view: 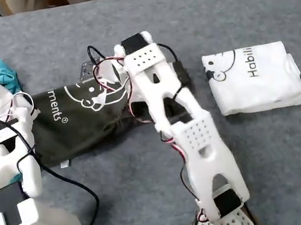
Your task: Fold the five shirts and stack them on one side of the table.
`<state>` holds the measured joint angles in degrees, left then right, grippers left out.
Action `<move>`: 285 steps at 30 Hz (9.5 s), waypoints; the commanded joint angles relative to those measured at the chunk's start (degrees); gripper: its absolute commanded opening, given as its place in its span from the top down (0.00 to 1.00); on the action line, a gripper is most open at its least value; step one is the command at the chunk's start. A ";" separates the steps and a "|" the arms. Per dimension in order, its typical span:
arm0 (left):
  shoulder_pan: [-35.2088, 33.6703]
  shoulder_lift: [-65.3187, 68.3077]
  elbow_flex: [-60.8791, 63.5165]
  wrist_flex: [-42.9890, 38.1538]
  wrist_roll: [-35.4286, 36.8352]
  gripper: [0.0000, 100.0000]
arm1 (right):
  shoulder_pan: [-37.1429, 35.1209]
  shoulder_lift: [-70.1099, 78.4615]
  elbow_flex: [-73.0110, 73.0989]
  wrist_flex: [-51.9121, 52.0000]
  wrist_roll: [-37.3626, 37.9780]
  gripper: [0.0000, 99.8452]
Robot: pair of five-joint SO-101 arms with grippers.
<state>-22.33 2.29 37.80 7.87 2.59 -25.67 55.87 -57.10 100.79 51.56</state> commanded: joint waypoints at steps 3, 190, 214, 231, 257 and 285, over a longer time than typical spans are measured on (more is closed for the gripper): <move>-0.62 -0.31 -2.81 -0.97 0.26 0.98 | 0.31 2.68 -13.93 1.32 0.88 0.67; -3.08 13.14 -21.71 44.40 -27.16 0.98 | 17.45 -96.66 64.84 -2.46 -22.42 1.00; 3.78 12.97 -57.67 81.58 -27.08 0.98 | 17.45 -96.66 64.84 -3.25 -22.33 1.00; 4.31 14.99 -57.85 79.65 -21.01 0.98 | 17.54 -96.66 64.84 -3.43 -22.24 1.00; -6.51 21.76 -56.26 79.91 -21.01 0.78 | 17.27 -96.57 64.92 -6.68 -22.24 1.00; -1.93 38.81 -56.44 75.52 -15.47 0.94 | 17.27 -96.66 64.92 -6.68 -22.24 1.00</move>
<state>-26.46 39.38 -16.09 82.59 -13.76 -9.14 -39.96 8.13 94.81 28.62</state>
